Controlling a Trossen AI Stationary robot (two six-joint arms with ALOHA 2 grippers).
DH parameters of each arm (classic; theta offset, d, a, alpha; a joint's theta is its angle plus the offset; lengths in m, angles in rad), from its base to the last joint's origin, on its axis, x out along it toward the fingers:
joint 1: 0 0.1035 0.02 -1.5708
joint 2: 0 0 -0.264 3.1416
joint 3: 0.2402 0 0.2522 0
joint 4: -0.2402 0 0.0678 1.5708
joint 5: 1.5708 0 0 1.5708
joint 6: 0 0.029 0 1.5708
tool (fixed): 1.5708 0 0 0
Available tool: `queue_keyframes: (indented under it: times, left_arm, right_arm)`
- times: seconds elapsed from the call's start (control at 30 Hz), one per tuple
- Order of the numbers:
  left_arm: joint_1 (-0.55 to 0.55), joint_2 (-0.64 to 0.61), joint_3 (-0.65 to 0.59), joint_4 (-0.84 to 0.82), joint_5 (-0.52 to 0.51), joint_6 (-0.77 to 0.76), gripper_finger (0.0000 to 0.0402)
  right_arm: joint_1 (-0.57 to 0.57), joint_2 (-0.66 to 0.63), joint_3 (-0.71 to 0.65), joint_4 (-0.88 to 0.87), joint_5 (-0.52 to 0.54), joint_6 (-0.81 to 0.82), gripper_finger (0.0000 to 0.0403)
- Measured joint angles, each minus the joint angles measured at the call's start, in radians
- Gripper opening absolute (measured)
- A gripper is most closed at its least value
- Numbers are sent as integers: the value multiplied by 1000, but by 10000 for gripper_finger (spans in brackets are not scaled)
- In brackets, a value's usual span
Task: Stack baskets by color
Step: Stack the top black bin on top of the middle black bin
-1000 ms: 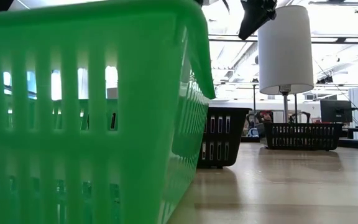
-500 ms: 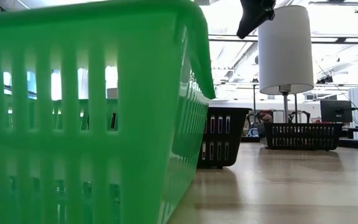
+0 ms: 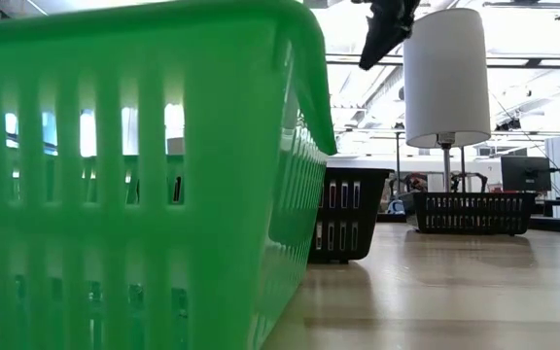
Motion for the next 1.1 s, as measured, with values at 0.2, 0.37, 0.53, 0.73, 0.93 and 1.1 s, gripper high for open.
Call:
queue_keyframes:
  times: [0.2,0.37,0.53,0.73,0.93,1.1]
  left_arm:
    - [-6,-136,-117,69,-19,-68,158]
    - [-6,-228,-210,136,-21,-107,157]
    - [-13,-301,-276,168,-21,-109,157]
    - [-12,-363,-293,170,-25,-109,157]
    - [-13,-403,-293,165,-20,-108,157]
    - [-13,-418,-293,162,-22,-106,157]
  right_arm:
    - [-16,41,0,47,-2,-105,92]
    - [-41,83,0,77,-6,-174,136]
    - [-79,123,0,103,-37,-314,189]
    - [-137,180,0,148,-183,-491,203]
    - [-184,264,0,207,-267,-608,195]
    - [-214,338,0,228,-269,-637,193]
